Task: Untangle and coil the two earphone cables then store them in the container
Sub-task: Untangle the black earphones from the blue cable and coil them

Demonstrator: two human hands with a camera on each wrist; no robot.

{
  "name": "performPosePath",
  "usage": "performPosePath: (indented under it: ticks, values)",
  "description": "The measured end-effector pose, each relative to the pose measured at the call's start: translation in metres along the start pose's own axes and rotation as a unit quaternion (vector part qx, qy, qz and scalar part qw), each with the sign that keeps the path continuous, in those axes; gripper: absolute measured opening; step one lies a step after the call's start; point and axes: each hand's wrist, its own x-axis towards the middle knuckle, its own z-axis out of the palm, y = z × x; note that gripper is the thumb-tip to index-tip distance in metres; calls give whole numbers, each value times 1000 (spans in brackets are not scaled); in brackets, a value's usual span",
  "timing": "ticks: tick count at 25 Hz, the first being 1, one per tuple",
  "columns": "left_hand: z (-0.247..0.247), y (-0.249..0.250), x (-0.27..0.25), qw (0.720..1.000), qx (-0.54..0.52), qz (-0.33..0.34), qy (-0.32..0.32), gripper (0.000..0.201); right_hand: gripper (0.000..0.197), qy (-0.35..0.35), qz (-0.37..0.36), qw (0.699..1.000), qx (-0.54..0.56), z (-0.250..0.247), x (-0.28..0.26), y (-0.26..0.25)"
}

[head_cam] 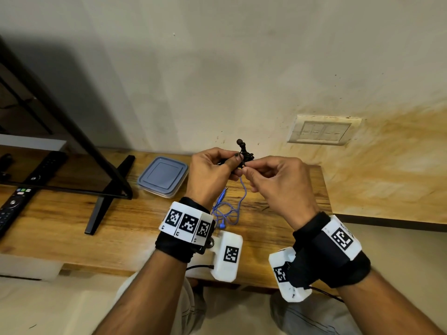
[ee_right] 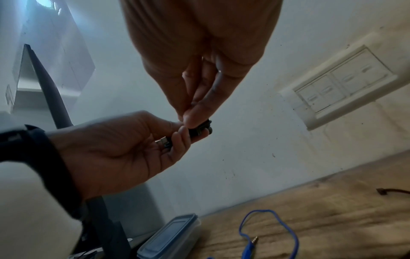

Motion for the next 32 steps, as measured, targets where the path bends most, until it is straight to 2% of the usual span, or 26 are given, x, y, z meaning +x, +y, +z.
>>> performPosePath:
  ticks: [7,16,32]
  values:
    - [0,0,-1,1000,0,3,1,4,11,-3,3,999,-36,0,0,-1]
    - [0,0,0,999,30,24,-4,3,7,7,4,999,-31,2,1,-2]
    - [-1,2,-1,999,27,22,5,4,7,10,1,1000,-28,1,0,-3]
